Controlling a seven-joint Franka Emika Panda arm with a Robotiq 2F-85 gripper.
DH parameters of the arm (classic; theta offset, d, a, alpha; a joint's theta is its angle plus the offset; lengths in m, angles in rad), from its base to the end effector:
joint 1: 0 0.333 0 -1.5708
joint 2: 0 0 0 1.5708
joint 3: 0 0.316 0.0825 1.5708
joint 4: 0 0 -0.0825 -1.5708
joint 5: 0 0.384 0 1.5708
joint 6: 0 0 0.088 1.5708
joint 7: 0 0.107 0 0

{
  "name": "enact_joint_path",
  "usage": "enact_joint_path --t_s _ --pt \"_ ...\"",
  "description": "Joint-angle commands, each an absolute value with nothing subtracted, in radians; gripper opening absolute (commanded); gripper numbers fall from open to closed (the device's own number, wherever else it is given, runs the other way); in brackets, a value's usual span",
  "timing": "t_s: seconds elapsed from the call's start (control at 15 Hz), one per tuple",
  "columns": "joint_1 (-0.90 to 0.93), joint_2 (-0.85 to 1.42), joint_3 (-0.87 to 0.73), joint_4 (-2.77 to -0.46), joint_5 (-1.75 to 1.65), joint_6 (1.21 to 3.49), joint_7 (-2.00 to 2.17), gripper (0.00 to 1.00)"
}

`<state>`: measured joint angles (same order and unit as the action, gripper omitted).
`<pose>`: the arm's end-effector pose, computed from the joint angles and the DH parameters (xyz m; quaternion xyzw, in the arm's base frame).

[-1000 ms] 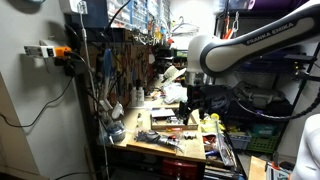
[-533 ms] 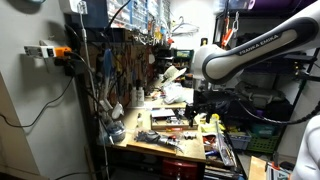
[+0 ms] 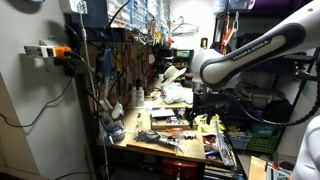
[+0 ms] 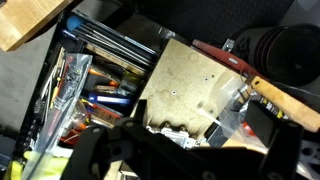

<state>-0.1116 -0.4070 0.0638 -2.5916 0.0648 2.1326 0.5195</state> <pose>0.3942 -0.0166 0.3904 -0.9536 0.2997 0.0287 0.0079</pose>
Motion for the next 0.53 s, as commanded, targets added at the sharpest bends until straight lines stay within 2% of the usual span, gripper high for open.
enact_joint_path --t_s 0.0,0.47 --pt "-0.146 -0.301 0.059 -2.597 0.039 2.233 0.578 1.00" --pt "-0.163 -0.143 -0.036 -2.577 0.094 2.386 0.525 1.00"
